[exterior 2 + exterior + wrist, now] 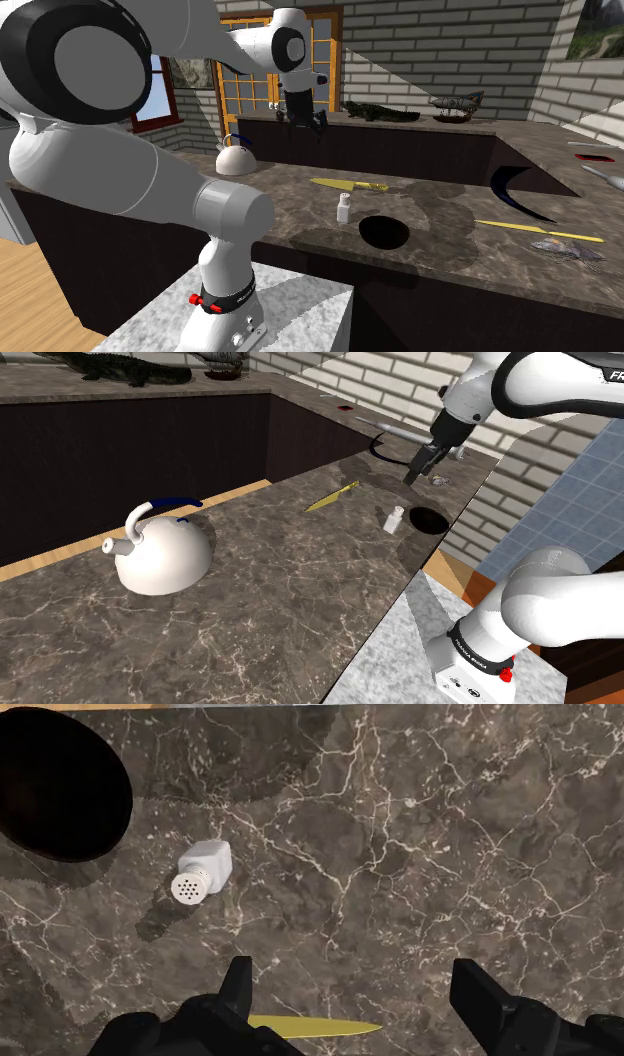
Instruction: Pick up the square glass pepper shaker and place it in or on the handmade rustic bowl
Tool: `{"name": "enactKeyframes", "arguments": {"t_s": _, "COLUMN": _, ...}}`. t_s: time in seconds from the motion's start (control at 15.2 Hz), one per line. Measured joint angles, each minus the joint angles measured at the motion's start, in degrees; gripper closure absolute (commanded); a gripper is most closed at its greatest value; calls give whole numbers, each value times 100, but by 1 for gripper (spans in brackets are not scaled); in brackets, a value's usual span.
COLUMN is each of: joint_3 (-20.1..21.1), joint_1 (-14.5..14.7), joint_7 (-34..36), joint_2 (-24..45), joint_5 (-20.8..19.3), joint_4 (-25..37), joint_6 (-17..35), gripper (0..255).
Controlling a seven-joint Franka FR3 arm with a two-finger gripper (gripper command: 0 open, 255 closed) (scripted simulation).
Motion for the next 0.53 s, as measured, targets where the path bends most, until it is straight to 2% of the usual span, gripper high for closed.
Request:
{"name": "enactKeyframes", "arguments": {"t_s": 0.13, "joint_3": -266, "joint_1": -68, "joint_7": -290, "joint_2": -81, "joint_5": -112, "joint_4": -272, "joint_6": 254, "gripper": 0}}
{"name": "enactKeyframes", "arguments": {"t_s": 0.53, "joint_3": -1132, "joint_1": -248, "joint_7": -1154, "joint_2": 287, "joint_5": -443, "joint_4": -1010, "joint_6": 1508, "gripper": 0}}
